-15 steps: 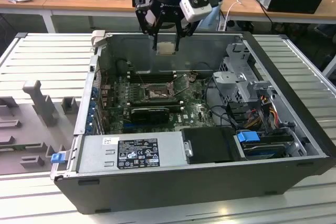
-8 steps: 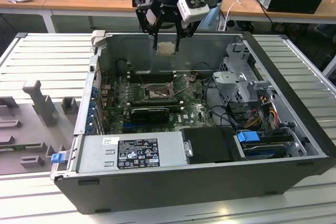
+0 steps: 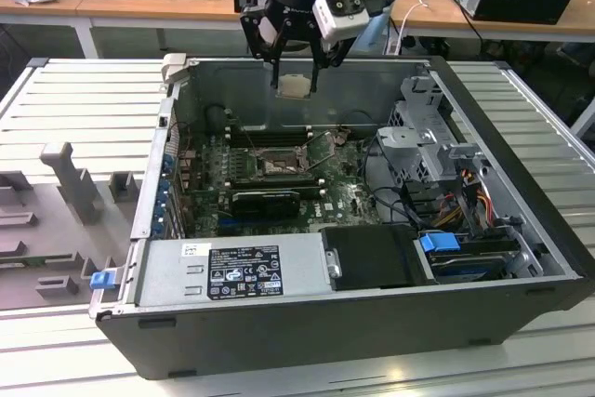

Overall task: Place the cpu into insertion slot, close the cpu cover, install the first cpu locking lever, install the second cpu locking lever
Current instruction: 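Place the cpu into insertion slot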

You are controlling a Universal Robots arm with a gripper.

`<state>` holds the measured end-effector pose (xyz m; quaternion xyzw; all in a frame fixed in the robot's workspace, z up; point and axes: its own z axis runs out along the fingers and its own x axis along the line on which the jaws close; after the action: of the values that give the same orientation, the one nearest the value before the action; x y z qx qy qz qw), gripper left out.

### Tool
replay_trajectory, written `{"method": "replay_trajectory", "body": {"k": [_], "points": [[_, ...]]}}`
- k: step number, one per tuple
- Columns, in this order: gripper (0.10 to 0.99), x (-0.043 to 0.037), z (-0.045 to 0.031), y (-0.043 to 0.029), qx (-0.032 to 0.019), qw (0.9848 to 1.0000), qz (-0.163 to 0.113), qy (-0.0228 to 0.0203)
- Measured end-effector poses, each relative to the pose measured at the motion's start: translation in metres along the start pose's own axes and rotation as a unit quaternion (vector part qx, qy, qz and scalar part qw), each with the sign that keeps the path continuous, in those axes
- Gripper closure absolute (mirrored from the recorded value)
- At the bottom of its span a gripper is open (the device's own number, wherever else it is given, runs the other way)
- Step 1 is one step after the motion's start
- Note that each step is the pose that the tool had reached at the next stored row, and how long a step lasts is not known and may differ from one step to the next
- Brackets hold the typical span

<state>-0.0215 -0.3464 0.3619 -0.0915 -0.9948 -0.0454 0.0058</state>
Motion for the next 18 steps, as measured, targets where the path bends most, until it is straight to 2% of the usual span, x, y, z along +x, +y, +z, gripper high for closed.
{"method": "replay_trajectory", "body": {"k": [2,7,18], "points": [[0.557,0.0000,0.0000,0.0000,-0.0001,0.9999,0.011,-0.0009],[0.557,-0.0001,0.0010,-0.0006,-0.0002,0.9998,0.017,-0.0015],[0.557,-0.0001,0.0012,-0.0006,-0.0012,0.9982,0.059,-0.0053]]}}
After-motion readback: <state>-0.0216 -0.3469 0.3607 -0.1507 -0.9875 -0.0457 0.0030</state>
